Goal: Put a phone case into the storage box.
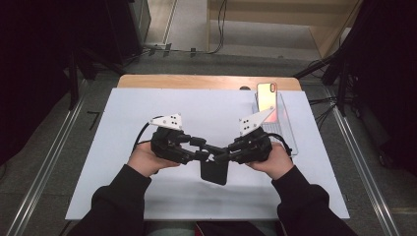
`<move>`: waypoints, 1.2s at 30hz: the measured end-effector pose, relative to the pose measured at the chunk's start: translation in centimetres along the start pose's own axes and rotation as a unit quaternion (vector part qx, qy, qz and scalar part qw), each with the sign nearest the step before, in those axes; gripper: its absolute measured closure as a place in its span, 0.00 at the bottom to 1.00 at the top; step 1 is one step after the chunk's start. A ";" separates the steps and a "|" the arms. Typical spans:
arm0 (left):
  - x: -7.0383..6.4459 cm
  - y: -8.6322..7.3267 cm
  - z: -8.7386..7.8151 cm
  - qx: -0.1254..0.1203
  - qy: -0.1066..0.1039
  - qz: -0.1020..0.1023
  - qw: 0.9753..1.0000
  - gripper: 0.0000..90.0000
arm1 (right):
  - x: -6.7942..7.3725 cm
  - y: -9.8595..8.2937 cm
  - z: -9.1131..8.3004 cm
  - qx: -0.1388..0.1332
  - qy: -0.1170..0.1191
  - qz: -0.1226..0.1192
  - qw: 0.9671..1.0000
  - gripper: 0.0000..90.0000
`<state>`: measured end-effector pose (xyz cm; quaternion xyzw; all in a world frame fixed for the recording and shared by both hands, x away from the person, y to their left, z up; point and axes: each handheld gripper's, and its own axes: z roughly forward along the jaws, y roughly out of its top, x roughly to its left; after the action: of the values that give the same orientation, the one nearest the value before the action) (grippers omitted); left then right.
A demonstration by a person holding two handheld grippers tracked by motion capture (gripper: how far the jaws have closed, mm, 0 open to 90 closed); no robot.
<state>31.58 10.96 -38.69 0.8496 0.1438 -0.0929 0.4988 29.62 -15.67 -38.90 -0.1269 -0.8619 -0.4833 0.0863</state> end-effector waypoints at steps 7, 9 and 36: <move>0.2 -0.2 0.3 0.007 -0.032 0.000 0.999 0.70 | 0.0 0.0 0.0 0.000 0.005 -0.001 1.000 0.86; 0.0 -0.3 0.4 0.011 -0.029 0.012 0.999 0.74 | -0.1 -0.1 0.0 0.000 0.003 0.002 1.000 0.86; -0.2 0.5 -2.0 0.006 0.033 -0.050 0.998 0.85 | 0.1 -0.9 -0.7 -0.025 -0.084 0.046 0.995 0.29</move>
<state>31.62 12.41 -37.27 0.8469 0.2015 -0.0906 0.4836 29.27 -16.74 -39.24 -0.2089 -0.8472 -0.4873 0.0322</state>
